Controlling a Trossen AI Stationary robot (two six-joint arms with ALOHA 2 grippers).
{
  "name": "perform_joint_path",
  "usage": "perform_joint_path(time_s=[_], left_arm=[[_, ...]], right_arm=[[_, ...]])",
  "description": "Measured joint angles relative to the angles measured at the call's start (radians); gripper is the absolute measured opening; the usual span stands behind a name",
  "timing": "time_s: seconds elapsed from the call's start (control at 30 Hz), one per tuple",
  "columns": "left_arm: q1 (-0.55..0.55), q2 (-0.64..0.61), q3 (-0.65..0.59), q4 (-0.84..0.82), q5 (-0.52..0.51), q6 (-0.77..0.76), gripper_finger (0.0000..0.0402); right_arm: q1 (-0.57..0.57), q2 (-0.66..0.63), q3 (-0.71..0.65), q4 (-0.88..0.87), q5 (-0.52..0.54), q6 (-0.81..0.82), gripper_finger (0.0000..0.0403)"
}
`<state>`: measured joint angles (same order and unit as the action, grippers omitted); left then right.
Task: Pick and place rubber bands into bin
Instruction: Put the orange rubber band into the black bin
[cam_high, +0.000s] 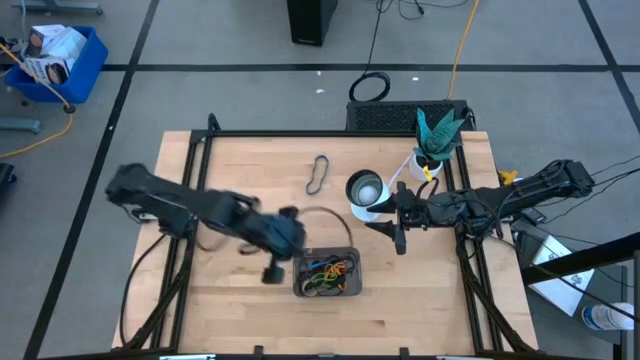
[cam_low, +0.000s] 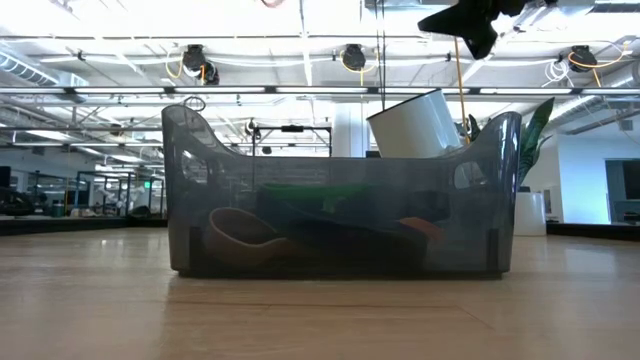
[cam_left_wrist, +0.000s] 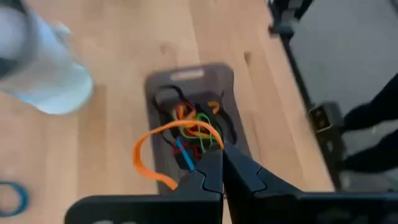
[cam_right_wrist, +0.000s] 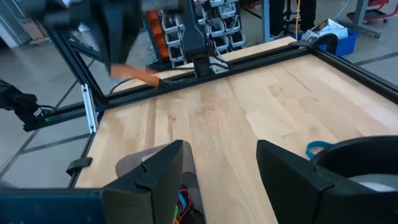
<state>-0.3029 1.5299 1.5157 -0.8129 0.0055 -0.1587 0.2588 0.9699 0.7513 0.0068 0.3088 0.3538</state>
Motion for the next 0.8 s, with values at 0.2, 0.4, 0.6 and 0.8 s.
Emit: perform_joint_path(time_s=[0.2,0.4,0.6,0.8], left_arm=[[-0.008,0.196,0.003,0.0,0.005,-0.068,0.0003],[-0.008,0.338,0.002,0.001,0.02,-0.088,0.0003],[-0.003,0.41,0.003,0.005,0.021,-0.106,0.0004],[0.006,0.427,0.002,0.006,0.025,-0.138,0.0006]], right_arm=[[0.001,0.0,0.0,-0.027,-0.001,0.0,0.0196],[0.001,0.0,-0.01,-0.039,-0.001,0.0,0.0196],[0.001,0.0,-0.064,-0.025,-0.003,0.044,0.0196],[0.001,0.0,-0.093,-0.025,-0.052,0.057,0.0196]])
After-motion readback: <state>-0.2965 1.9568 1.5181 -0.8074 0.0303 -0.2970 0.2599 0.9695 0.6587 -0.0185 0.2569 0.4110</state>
